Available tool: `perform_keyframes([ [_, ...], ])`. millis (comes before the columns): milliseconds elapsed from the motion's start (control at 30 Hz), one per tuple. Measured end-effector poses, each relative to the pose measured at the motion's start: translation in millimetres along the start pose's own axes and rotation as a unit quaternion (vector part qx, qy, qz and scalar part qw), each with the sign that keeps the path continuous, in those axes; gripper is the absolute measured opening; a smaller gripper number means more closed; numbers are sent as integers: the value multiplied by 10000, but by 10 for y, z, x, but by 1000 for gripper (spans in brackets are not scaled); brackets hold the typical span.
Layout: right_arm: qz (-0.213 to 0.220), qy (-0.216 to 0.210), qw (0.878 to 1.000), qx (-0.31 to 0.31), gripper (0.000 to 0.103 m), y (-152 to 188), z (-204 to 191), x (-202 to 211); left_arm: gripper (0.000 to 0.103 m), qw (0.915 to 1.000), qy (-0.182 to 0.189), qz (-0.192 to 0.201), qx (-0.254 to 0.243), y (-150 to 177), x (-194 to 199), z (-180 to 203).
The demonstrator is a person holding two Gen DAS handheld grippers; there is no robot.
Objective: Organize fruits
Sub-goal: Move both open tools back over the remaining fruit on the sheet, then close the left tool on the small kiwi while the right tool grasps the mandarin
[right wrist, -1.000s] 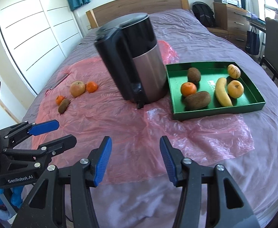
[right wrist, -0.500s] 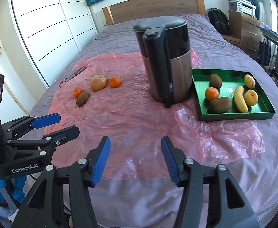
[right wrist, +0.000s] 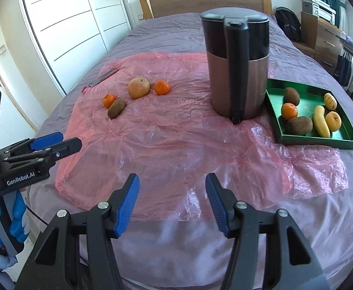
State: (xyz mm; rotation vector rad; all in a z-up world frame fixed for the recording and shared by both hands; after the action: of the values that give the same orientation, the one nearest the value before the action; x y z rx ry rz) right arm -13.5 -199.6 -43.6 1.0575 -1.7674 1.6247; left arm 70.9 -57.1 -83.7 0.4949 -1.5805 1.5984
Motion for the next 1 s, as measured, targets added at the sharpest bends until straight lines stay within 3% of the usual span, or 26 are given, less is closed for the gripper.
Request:
perform_keyframes([
  [467,-273,25,9991,338,92,-130,-417,-469,62,9965,-390,-81,733,203,-187,-1157],
  [1000,-265,-225,9966,741,92,-848,-660,-1241,62,9969,-81,-124,767,-342,-751,-1438],
])
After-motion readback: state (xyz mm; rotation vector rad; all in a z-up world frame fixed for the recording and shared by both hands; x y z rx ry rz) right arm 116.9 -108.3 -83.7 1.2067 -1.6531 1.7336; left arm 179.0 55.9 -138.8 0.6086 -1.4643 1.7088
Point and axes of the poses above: each gripper's, at about its wrist camera, not at the fingertips, and x roughly against the way its jaws point, z to its right, y to its underside, the point moved 10 cm from there along -x, roughly the way its jaws point, and after that the axes turned 2 degrees about y, right-handed, at the moved point
